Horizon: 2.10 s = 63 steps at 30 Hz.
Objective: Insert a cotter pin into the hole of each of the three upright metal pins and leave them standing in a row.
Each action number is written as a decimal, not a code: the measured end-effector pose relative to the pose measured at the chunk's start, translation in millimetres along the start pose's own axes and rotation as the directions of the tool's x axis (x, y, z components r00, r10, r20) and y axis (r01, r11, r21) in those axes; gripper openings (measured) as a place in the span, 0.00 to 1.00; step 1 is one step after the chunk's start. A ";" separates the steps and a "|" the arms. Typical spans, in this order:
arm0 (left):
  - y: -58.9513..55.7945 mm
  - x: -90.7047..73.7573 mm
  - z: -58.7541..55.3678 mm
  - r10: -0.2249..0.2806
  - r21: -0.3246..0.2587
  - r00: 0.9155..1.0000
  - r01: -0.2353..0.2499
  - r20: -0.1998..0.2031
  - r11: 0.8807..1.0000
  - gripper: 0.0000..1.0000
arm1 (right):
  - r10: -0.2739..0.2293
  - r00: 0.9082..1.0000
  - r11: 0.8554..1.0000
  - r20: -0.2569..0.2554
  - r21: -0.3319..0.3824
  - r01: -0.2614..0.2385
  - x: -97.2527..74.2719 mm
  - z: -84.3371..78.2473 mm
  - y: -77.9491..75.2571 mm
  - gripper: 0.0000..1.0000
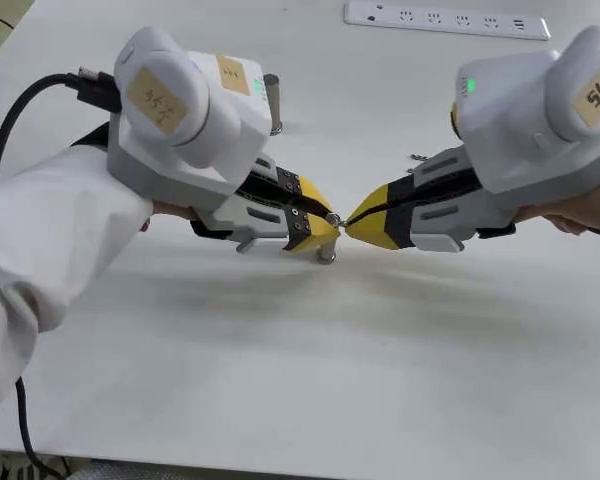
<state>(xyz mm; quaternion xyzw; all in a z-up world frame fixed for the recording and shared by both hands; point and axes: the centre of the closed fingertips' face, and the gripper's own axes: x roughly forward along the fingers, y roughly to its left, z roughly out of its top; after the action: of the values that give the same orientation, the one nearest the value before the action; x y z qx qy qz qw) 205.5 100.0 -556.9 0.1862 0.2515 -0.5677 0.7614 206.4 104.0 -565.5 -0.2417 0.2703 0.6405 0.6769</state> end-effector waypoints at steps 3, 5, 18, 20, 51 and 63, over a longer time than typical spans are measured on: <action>0.6 -0.4 -0.1 0.002 -0.003 1.000 -0.002 0.002 1.000 0.06 | -0.001 1.000 1.000 0.002 0.003 0.001 0.5 0.3 -0.2 0.00; 0.9 -0.5 0.0 0.002 -0.005 1.000 -0.002 0.004 1.000 0.06 | -0.003 1.000 1.000 0.004 0.002 0.003 0.6 0.6 -0.6 0.00; 2.1 -11.4 -4.0 0.040 -0.039 0.999 -0.039 0.025 0.998 0.35 | -0.002 1.000 1.000 -0.001 -0.011 0.002 2.5 4.0 3.9 0.10; 0.3 -13.1 -7.4 0.039 -0.054 0.999 -0.038 0.027 0.998 0.42 | -0.002 1.000 1.000 -0.001 -0.008 0.002 3.8 4.2 4.3 0.10; -14.5 -23.3 -33.2 0.143 -0.256 0.988 -0.122 0.064 0.959 0.99 | -0.022 1.000 1.000 -0.003 0.022 0.022 20.2 5.7 5.3 0.09; -7.9 -27.3 -39.5 0.161 -0.287 0.985 -0.139 0.054 0.948 0.99 | -0.026 0.999 1.000 -0.020 0.007 0.026 26.4 -1.4 3.2 0.04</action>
<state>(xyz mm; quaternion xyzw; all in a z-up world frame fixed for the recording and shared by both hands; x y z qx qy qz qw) 184.9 141.3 -572.5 0.0722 0.2856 -0.4732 0.8303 204.0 122.7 -584.3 -0.2489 0.2762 0.6283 0.6834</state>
